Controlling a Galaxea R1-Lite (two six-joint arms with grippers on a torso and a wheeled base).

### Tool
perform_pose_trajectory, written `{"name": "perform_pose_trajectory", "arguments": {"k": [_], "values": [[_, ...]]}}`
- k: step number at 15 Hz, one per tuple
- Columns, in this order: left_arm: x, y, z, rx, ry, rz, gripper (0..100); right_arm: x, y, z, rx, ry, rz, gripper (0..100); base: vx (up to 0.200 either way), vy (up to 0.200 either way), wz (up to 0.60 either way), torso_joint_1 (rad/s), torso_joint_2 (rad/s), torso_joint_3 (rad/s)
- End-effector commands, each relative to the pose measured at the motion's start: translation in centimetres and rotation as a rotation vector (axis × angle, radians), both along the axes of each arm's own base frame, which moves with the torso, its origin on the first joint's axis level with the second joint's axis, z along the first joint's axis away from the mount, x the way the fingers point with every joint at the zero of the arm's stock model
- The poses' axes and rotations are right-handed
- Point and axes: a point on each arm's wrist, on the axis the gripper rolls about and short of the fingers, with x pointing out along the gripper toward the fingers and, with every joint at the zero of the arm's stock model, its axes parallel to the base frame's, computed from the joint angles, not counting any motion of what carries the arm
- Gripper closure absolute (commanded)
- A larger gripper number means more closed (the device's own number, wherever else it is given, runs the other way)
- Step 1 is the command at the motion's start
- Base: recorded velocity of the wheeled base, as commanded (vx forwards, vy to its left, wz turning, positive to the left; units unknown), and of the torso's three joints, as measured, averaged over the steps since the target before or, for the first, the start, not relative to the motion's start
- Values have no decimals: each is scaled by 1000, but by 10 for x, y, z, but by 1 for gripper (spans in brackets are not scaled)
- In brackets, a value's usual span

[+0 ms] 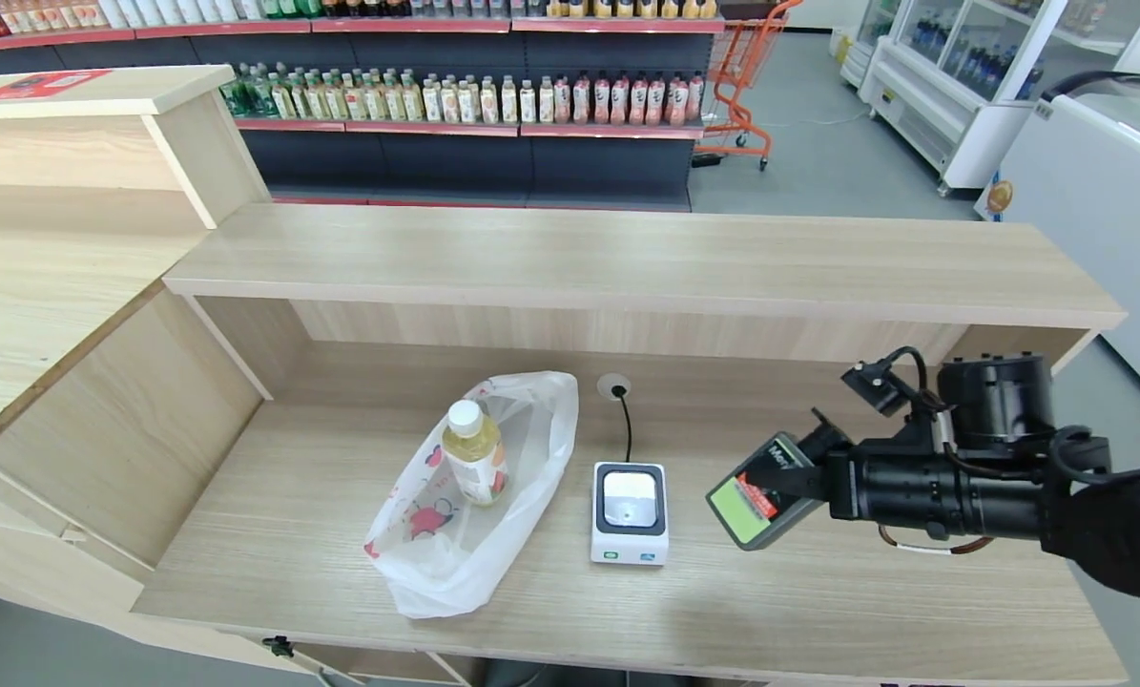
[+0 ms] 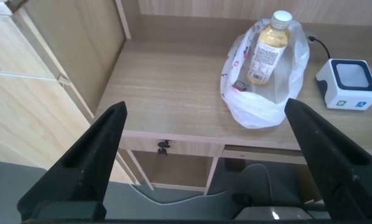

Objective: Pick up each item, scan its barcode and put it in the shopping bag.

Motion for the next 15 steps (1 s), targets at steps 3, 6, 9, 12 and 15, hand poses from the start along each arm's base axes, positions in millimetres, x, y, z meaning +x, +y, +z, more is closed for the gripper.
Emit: {"name": "perform_pose_trajectory", "arguments": {"k": [3,6,9,12,15], "values": [[0,0,0,0,1,0,0,29,11,-27,-47,17,39,100,0,0,0,0,0,0],[0,0,0,0,1,0,0,46,26,-32,-44,5,68,100,0,0,0,0,0,0],[0,0,0,0,1,0,0,58,34,-40,-48,7,78,100,0,0,0,0,0,0],[0,0,0,0,1,0,0,71,42,-50,-48,14,90,100,0,0,0,0,0,0],[0,0,0,0,1,0,0,79,51,-57,-45,7,109,100,0,0,0,0,0,0]]}}
